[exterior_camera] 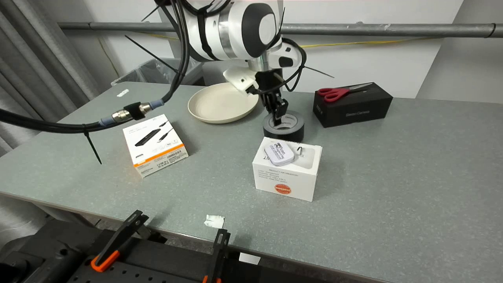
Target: Place the black tape on the white plate
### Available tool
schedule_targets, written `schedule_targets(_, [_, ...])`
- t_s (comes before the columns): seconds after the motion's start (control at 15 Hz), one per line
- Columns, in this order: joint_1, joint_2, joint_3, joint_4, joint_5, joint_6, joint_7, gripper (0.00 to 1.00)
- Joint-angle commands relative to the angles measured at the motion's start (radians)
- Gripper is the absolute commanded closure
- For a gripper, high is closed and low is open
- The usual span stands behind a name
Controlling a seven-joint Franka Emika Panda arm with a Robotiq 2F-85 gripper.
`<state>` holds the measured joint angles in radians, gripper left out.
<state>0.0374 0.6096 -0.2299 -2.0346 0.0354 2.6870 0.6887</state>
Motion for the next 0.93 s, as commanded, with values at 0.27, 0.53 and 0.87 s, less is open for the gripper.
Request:
schedule_targets(0.27, [0.074,-0.262,0.006,-0.125,-0.023,0.061,-0.006,0.94])
schedule_targets(0.53, [0.126,-0.303,0.052,-0.091,-0.034,0.014,0.036,0.94])
schedule_targets(0.87, [0.088,-0.263,0.064,-0.083,-0.011,0.025,0.003,0.74])
